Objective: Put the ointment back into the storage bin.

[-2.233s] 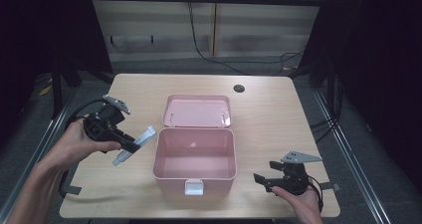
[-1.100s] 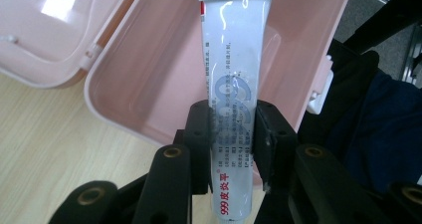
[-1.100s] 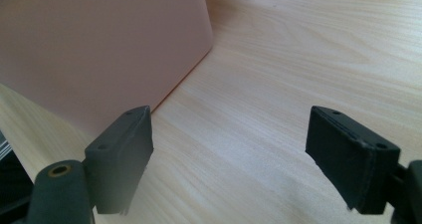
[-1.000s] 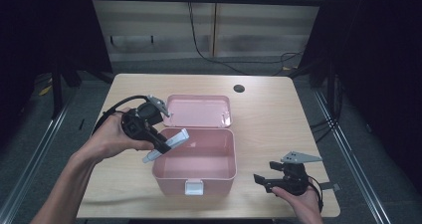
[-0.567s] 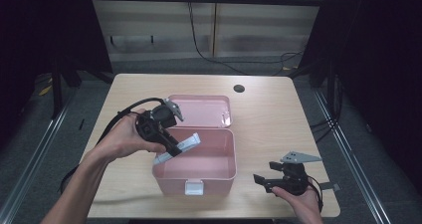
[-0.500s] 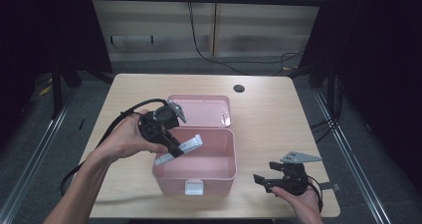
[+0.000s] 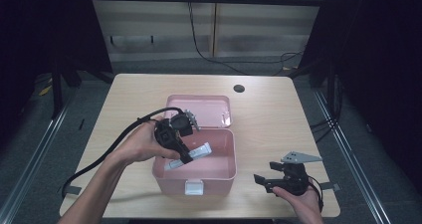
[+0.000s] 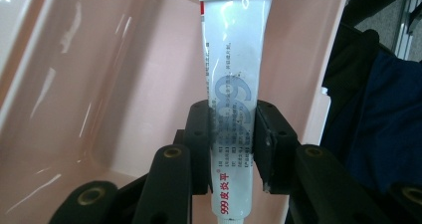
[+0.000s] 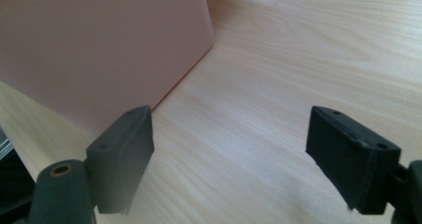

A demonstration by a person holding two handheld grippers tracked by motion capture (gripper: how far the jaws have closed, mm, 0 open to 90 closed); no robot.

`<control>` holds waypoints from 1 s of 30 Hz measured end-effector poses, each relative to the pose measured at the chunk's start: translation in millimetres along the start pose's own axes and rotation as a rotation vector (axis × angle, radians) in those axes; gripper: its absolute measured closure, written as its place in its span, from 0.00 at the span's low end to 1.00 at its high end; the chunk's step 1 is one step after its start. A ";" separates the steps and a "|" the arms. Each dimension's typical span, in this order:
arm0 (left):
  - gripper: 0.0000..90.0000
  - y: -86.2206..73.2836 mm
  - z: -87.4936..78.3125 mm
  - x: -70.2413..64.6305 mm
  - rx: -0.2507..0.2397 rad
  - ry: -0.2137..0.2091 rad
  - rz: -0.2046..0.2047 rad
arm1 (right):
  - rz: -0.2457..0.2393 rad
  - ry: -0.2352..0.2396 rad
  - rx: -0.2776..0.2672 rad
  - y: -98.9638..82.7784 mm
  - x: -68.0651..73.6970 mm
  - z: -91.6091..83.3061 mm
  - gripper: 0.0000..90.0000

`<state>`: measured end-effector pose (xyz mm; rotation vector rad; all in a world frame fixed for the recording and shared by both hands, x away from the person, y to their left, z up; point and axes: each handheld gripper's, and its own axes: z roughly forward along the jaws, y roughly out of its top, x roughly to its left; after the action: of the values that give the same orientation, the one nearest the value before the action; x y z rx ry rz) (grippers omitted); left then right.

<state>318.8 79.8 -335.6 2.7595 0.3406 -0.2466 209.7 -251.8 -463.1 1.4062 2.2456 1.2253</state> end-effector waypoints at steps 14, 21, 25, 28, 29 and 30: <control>0.78 5.9 28.0 2.2 0.054 -0.032 0.022 | -0.004 0.002 0.003 -0.1 0.2 -0.1 0.20; 0.78 6.8 38.0 3.7 0.069 -0.044 0.020 | -0.005 0.002 0.004 -0.1 0.3 -0.1 0.20; 0.78 6.6 44.0 3.7 0.083 -0.056 0.025 | -0.005 0.002 0.004 0.0 0.4 0.0 0.20; 0.78 7.2 48.8 2.2 0.094 -0.060 0.034 | -0.005 0.003 0.005 0.0 0.7 0.2 0.20; 0.78 7.5 50.0 2.0 0.093 -0.064 0.032 | -0.005 0.003 0.005 0.1 0.7 0.2 0.20; 0.78 8.1 51.0 2.4 0.099 -0.067 0.037 | -0.007 0.002 0.005 0.1 0.7 0.3 0.20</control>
<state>316.7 54.6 -380.6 2.8438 0.2660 -0.3548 209.6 -251.1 -463.1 1.3982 2.2540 1.2202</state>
